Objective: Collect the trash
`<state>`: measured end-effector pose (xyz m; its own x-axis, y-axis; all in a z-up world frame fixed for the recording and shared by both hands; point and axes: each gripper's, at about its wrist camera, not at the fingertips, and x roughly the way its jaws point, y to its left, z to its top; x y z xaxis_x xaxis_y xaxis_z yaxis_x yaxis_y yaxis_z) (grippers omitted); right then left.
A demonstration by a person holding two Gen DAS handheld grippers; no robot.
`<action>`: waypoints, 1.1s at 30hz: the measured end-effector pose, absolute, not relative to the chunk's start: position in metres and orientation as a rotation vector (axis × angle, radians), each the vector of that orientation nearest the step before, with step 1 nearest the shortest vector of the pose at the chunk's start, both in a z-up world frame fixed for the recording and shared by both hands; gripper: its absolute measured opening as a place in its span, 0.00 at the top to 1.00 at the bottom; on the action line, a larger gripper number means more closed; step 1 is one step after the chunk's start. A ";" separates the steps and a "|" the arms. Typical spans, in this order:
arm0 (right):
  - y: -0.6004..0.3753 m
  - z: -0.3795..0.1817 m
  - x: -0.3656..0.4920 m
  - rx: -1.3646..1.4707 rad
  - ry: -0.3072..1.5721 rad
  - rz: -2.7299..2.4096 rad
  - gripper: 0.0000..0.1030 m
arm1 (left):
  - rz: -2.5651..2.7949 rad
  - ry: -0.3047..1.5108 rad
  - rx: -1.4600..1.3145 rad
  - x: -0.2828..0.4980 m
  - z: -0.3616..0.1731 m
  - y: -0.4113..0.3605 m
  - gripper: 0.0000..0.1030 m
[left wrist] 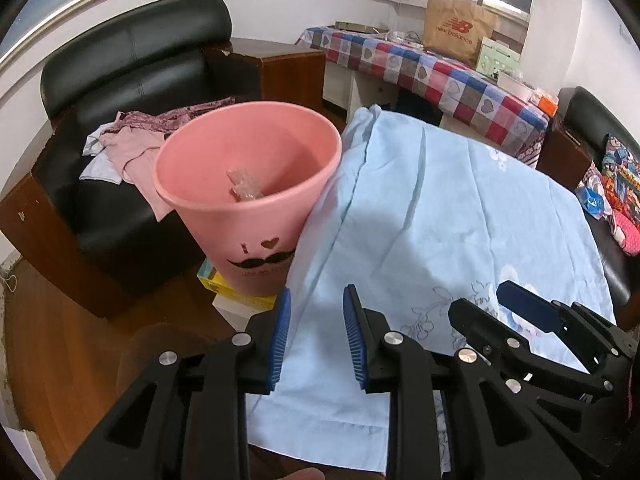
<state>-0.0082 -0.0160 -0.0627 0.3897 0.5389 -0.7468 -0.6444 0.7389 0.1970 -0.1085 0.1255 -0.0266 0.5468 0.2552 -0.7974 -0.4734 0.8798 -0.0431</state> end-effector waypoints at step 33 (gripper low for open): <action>-0.029 -0.080 0.000 -0.112 0.926 0.734 0.48 | 0.407 0.935 -0.254 -0.094 -0.042 0.119 0.75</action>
